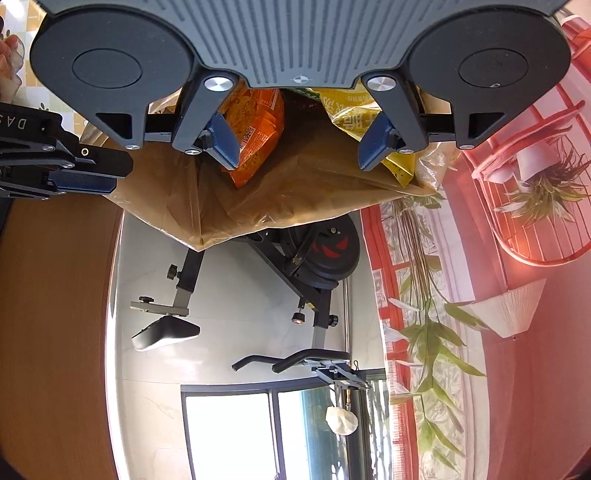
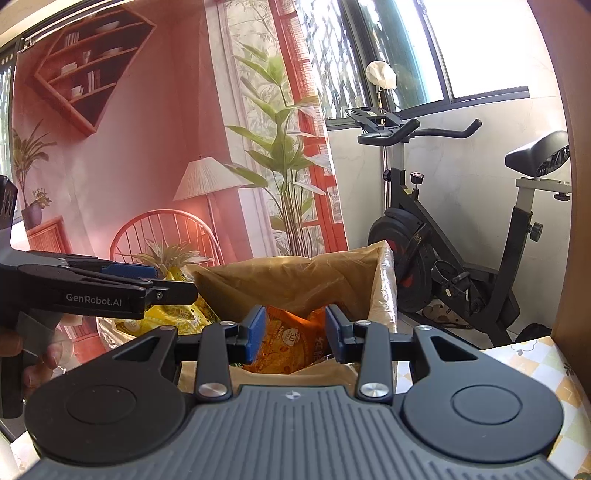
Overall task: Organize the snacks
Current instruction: 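Move both tools back down to the snacks on the table, then grasp the white blue-dotted packet with the right tool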
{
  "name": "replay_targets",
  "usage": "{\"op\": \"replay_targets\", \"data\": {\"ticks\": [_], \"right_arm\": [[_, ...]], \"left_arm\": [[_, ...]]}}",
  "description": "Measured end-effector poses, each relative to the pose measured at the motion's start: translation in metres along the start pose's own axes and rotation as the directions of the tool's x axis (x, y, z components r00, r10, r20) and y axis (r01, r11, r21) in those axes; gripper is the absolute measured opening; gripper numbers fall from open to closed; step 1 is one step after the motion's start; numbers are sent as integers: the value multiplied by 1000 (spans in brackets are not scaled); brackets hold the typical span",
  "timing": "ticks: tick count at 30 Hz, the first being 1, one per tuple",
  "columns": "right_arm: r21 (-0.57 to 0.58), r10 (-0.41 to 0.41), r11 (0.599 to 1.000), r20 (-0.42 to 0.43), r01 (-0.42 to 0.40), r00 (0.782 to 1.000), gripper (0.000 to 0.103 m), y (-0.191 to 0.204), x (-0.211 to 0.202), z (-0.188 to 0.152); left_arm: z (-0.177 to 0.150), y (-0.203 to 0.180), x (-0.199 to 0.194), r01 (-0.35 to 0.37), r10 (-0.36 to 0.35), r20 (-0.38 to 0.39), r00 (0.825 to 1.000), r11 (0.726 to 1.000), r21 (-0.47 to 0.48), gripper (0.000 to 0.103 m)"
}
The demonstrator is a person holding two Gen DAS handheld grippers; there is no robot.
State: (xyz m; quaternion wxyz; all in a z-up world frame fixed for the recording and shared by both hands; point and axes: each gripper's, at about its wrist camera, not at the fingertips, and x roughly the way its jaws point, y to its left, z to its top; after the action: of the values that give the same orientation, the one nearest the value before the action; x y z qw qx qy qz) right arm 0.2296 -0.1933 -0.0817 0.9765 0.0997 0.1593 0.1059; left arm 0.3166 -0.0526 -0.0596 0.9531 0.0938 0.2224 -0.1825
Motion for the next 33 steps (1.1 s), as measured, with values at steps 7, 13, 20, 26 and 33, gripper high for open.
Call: {"op": "replay_targets", "data": {"ticks": [7, 13, 20, 26, 33], "right_arm": [[-31, 27, 999, 47, -25, 999, 39, 5, -44, -17], [5, 43, 999, 6, -43, 999, 39, -6, -60, -49], [54, -24, 998, -146, 32, 989, 46, -17, -40, -107], [102, -101, 986, -250, 129, 963, 55, -20, -7, -136], [-8, -163, 986, -319, 169, 934, 65, -2, 19, -159]], "left_arm": [[-28, 18, -50, 10, -11, -1, 1000, 996, -89, 73], [-73, 29, -77, -103, 103, -4, 995, 989, -105, 73], [-111, 50, -74, -187, 173, -77, 982, 952, -242, 72], [-118, 55, -65, -272, 257, -97, 962, 936, -223, 72], [-135, 70, -62, -277, 246, -137, 960, 913, -301, 72]]}}
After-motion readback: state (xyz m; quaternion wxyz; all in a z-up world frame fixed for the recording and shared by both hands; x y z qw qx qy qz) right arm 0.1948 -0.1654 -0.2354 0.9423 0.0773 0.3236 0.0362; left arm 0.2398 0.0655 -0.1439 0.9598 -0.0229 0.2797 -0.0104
